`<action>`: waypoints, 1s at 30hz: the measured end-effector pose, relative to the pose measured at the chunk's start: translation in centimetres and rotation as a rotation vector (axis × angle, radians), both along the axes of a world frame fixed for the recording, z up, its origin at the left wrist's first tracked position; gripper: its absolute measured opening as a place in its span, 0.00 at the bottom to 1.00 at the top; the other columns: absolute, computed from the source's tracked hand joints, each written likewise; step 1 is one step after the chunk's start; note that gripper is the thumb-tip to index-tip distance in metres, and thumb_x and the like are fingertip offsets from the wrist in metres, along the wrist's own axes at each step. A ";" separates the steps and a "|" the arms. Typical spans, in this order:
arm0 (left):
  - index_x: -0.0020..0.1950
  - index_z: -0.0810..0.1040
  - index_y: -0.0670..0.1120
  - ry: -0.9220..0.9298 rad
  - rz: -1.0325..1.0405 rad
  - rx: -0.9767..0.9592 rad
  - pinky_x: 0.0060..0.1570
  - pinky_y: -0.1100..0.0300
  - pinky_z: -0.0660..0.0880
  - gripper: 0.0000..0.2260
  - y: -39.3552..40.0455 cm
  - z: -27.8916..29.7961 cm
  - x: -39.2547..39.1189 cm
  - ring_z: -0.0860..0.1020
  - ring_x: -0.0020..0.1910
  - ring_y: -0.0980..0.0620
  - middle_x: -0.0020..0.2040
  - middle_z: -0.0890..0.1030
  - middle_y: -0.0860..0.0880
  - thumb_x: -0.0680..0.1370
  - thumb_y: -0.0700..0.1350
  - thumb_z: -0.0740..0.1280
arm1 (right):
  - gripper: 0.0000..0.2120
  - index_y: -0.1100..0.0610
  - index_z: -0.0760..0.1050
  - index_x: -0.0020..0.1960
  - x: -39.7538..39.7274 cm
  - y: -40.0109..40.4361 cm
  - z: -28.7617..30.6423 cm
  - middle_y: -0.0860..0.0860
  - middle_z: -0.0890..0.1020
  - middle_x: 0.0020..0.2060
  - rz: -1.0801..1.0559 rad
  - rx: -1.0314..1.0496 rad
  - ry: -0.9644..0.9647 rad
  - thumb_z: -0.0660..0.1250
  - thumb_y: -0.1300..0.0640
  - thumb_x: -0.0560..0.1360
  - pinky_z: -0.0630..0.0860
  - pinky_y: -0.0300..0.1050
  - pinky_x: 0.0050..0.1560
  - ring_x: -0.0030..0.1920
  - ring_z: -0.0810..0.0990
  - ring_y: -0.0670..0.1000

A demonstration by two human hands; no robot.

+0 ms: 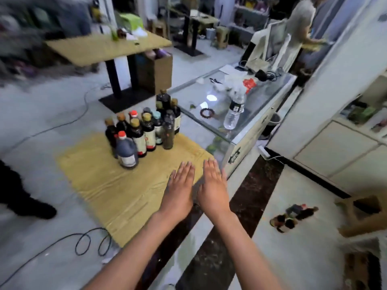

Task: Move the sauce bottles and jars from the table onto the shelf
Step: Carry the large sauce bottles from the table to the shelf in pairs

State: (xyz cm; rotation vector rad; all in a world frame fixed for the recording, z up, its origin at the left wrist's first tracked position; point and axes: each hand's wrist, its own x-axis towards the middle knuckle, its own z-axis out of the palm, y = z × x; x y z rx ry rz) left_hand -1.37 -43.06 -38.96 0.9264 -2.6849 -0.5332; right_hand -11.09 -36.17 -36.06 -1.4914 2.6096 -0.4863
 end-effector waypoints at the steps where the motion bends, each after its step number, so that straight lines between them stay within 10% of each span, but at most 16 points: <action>1: 0.79 0.43 0.43 0.007 0.039 0.004 0.77 0.54 0.40 0.33 -1.2 0.1 1.3 0.40 0.79 0.50 0.80 0.42 0.47 0.78 0.39 0.57 | 0.35 0.59 0.45 0.80 1.0 -1.5 -0.1 0.54 0.49 0.80 0.028 -0.003 0.001 0.56 0.61 0.77 0.37 0.50 0.78 0.79 0.42 0.51; 19: 0.79 0.51 0.45 0.123 0.545 0.144 0.77 0.54 0.49 0.29 -15.9 -1.8 9.2 0.48 0.79 0.49 0.80 0.51 0.47 0.81 0.40 0.60 | 0.30 0.59 0.56 0.79 3.4 -20.7 -4.4 0.55 0.59 0.78 0.148 -0.102 -0.436 0.59 0.65 0.78 0.55 0.43 0.75 0.78 0.56 0.52; 30: 0.79 0.58 0.50 -0.222 0.549 0.007 0.70 0.49 0.62 0.29 -29.9 -3.9 3.1 0.58 0.76 0.41 0.78 0.57 0.42 0.79 0.40 0.62 | 0.27 0.57 0.64 0.75 -0.9 -36.1 -6.1 0.54 0.71 0.71 0.363 -0.142 -0.440 0.62 0.61 0.77 0.71 0.51 0.68 0.71 0.68 0.55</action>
